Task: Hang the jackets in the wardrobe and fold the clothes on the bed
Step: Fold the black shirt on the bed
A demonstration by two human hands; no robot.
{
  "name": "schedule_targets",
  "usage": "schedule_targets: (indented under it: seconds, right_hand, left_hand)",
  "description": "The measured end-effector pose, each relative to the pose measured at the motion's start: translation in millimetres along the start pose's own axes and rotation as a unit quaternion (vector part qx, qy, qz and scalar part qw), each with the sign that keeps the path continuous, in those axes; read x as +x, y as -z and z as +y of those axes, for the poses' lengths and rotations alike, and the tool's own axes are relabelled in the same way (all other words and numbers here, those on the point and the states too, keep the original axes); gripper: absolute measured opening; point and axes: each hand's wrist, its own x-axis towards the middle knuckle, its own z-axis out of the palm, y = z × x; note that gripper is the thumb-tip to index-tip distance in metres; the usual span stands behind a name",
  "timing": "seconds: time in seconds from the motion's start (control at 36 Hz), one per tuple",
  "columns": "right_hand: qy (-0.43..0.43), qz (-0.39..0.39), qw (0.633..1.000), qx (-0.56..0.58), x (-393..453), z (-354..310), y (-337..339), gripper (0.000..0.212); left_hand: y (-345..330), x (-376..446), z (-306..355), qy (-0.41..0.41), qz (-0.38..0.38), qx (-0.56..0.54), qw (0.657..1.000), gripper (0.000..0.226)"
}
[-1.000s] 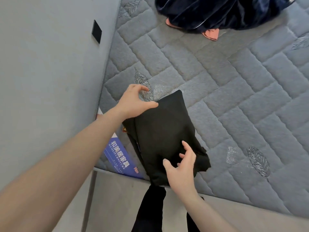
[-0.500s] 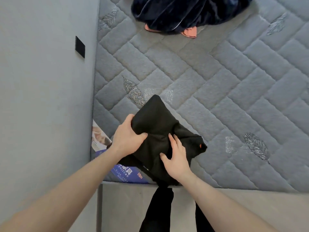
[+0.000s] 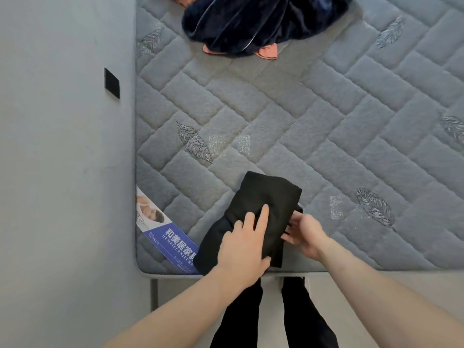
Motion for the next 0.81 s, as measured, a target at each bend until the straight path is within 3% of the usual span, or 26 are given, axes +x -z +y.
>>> schedule_targets:
  seconds: [0.08, 0.17, 0.25, 0.33, 0.44, 0.5, 0.58, 0.64, 0.69, 0.72, 0.75, 0.81]
  right_hand:
    - [0.049, 0.079, 0.996, 0.006, -3.9, -7.3, 19.1, 0.023]
    - [0.164, 0.138, 0.974, -0.069, -5.0, -11.3, 25.7, 0.014]
    - [0.288, 0.161, 0.927, -0.180, -12.4, -17.2, 20.5, 0.053]
    - [0.337, 0.127, 0.879, -0.314, -13.6, -31.3, 8.5, 0.088]
    - [0.282, 0.053, 0.803, -0.523, 5.0, -45.4, -2.4, 0.090]
    - [0.230, 0.032, 0.782, -0.578, 14.8, -49.4, -6.5, 0.090]
    - [0.162, 0.001, 0.797, -0.582, 26.7, -55.0, -9.6, 0.089]
    - [0.143, -0.023, 0.817, -0.559, 31.5, -56.8, -10.2, 0.088]
    - [0.134, -0.035, 0.832, -0.537, 35.2, -56.2, -8.7, 0.087]
    - [0.132, -0.035, 0.835, -0.533, 37.4, -55.5, -7.4, 0.087]
    - [0.128, -0.033, 0.837, -0.531, 39.3, -54.8, -5.5, 0.087]
    - [0.115, -0.029, 0.843, -0.524, 42.6, -54.9, -2.0, 0.085]
  left_hand:
    - [-18.7, 2.3, 10.5, 0.021, -0.015, 0.025, 0.999, 0.121]
    - [-35.9, 4.3, 26.7, 0.018, -0.024, 0.022, 0.999, 0.124]
    - [-47.3, 11.5, 44.2, 0.010, -0.038, 0.009, 0.999, 0.121]
    - [-56.0, 22.1, 50.7, 0.007, -0.052, 0.004, 0.999, 0.119]
    - [-68.7, 26.6, 41.2, -0.020, -0.044, 0.005, 0.999, 0.111]
    - [-76.7, 21.5, 29.8, -0.037, -0.010, -0.008, 0.999, 0.103]
    - [-87.5, 3.3, 15.3, -0.043, 0.077, -0.049, 0.995, 0.080]
    - [-94.7, -13.0, 10.7, 0.019, 0.150, -0.095, 0.984, 0.064]
    - [-99.4, -28.3, 9.3, 0.157, 0.226, -0.167, 0.947, 0.057]
    - [-100.3, -34.1, 9.1, 0.253, 0.252, -0.214, 0.909, 0.059]
    - [-100.3, -38.3, 8.5, 0.358, 0.258, -0.268, 0.857, 0.065]
    - [-97.0, -41.9, 6.5, 0.534, 0.213, -0.398, 0.715, 0.087]
